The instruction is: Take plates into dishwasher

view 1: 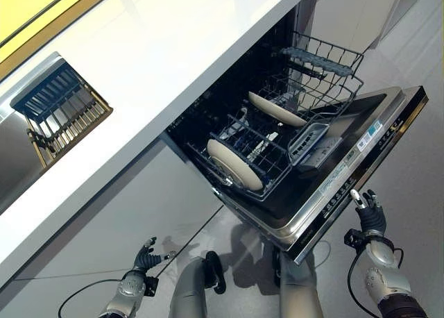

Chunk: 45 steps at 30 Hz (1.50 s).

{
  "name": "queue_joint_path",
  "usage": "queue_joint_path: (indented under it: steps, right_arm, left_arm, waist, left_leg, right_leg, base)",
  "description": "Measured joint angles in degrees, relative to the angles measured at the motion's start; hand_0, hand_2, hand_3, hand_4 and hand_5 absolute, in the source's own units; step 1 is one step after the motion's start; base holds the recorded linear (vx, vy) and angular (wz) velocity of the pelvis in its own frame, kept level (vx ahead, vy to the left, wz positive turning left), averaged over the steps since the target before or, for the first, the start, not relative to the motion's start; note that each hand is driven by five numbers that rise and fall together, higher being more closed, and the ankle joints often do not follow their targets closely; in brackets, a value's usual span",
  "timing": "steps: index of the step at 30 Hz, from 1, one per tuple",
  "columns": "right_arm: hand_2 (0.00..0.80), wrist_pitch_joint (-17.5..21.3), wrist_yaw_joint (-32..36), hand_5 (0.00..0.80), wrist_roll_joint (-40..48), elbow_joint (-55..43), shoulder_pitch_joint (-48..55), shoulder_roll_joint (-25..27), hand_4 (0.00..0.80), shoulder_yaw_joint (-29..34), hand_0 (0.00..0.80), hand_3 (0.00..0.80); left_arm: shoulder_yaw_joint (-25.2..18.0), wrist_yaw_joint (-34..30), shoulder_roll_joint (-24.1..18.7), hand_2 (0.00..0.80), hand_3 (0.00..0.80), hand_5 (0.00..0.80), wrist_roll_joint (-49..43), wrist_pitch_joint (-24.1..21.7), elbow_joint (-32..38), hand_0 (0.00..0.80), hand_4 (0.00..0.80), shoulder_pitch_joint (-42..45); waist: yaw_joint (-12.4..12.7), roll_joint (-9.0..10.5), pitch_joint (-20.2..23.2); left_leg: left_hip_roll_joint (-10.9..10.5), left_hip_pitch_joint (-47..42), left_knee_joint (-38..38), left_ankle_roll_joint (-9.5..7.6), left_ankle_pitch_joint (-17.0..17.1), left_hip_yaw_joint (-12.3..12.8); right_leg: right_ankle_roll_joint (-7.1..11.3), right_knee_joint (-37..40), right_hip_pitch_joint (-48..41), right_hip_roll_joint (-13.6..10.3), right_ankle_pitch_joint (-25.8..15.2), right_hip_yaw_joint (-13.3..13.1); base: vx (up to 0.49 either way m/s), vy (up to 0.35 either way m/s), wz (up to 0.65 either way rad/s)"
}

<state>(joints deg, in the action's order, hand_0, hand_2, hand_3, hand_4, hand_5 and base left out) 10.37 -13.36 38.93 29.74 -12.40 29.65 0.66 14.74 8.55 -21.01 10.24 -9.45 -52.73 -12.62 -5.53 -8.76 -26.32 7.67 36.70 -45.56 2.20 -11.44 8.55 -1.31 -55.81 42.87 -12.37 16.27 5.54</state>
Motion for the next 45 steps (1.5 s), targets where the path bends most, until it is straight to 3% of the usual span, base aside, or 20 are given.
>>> queue_joint_path:
  steps: [14,21,29,35,36,37,38,39,45]
  right_arm:
    - [0.0,-1.4,16.8,0.0,17.1,-0.6,-1.1,-2.9,0.0,-1.0,0.0,0.0]
    - [0.0,-3.8,23.4,0.0,24.8,-0.7,-0.9,-4.3,0.0,-0.8,0.0,0.0]
    - [0.0,-6.6,25.6,0.0,24.8,-3.3,-1.0,-4.3,0.0,-2.1,0.0,0.0]
    - [0.0,-7.9,25.7,0.0,22.5,-7.4,-1.2,-4.3,0.0,-4.8,0.0,0.0]
    - [0.0,-8.0,25.7,0.0,22.0,-8.1,-1.5,-4.1,0.0,-5.6,0.0,0.0]
    - [0.0,-8.2,25.7,0.0,21.1,-9.4,-1.6,-4.4,0.0,-6.4,0.0,0.0]
    - [0.0,-8.3,25.7,0.0,20.6,-10.0,-1.5,-4.8,0.0,-6.4,0.0,0.0]
    - [0.0,-8.6,26.0,0.0,19.8,-10.5,-2.6,-4.7,0.0,-7.0,0.0,0.0]
    - [0.0,-12.0,28.0,0.0,15.6,-13.4,-6.0,-4.6,0.0,-13.1,0.0,0.0]
  left_arm:
    - [0.4,0.1,1.7,0.0,0.0,0.0,0.0,-1.4,-0.3,0.0,0.0,0.5]
    - [2.4,0.2,2.9,0.0,0.0,0.0,0.0,-2.2,-0.8,0.0,0.0,1.1]
    - [2.5,-0.3,3.3,0.0,0.0,0.0,-0.1,-2.2,-1.5,0.0,0.0,1.4]
    - [2.5,-0.9,3.6,0.0,0.0,0.0,-0.3,-2.1,-1.5,0.0,0.0,1.9]
    - [2.5,-1.1,3.7,0.0,0.0,0.0,-0.3,-2.1,-1.6,0.0,0.0,2.0]
    - [2.4,-1.3,3.5,0.0,0.0,0.0,-0.4,-2.1,-1.7,0.0,0.0,2.1]
    - [2.3,-1.3,3.2,0.0,0.0,0.0,-0.4,-2.0,-1.6,0.0,0.0,2.1]
    - [2.6,-1.5,3.2,0.0,0.0,0.0,-0.4,-2.0,-1.2,0.0,0.0,2.0]
    - [2.6,-1.9,3.2,0.0,0.0,0.0,-0.4,-1.0,-0.7,0.0,0.0,2.8]
  waist:
    - [0.1,-0.78,-0.5]
    - [0.3,-1.4,-0.6]
    - [0.6,-1.68,-0.6]
    - [1.9,-2.1,-0.7]
    - [1.9,-2.4,-0.7]
    - [2.4,-2.86,-0.7]
    - [2.0,-2.28,-0.6]
    - [1.9,-2.26,-0.8]
    - [3.9,-2.29,-0.8]
  left_leg:
    - [-0.1,-0.6,2.7,0.07,0.3,-1.1]
    - [0.1,-3.0,4.1,1.44,2.2,-1.4]
    - [0.3,-5.2,6.0,1.61,2.6,-2.2]
    - [0.9,-7.5,8.8,2.18,3.0,-2.5]
    - [1.2,-7.6,9.5,2.06,3.1,-2.6]
    - [3.3,-7.5,9.8,3.45,4.5,-2.4]
    - [2.9,-7.4,9.4,5.08,5.3,-2.5]
    - [2.2,-7.4,9.6,5.97,6.6,-2.6]
    - [2.4,-8.2,11.0,5.1,7.2,-3.0]
  right_leg:
    - [-0.52,0.8,0.4,0.0,-0.1,1.6]
    - [-1.76,0.8,-1.1,-0.6,0.1,3.2]
    - [-2.5,1.7,-3.1,-1.3,0.5,5.9]
    - [-2.25,4.4,-5.6,-1.4,0.4,8.7]
    - [-1.54,5.0,-5.8,-1.3,0.2,9.2]
    - [-2.98,-0.6,-5.7,-0.5,1.3,7.2]
    - [-3.27,-2.0,-7.4,-1.0,4.2,4.5]
    - [-3.79,-2.0,-7.7,-1.6,6.6,5.2]
    - [-4.25,-1.2,-9.4,-1.8,6.8,7.7]
  base:
    - [0.025,0.022,-0.05]
    - [0.063,0.037,-0.11]
    - [0.001,0.01,-0.04]
    - [0.013,0.011,-0.07]
    - [0.038,0.032,-0.03]
    - [0.031,0.025,0.1]
    - [0.039,0.027,0.32]
    - [0.042,0.026,0.42]
    - [0.049,0.022,0.18]
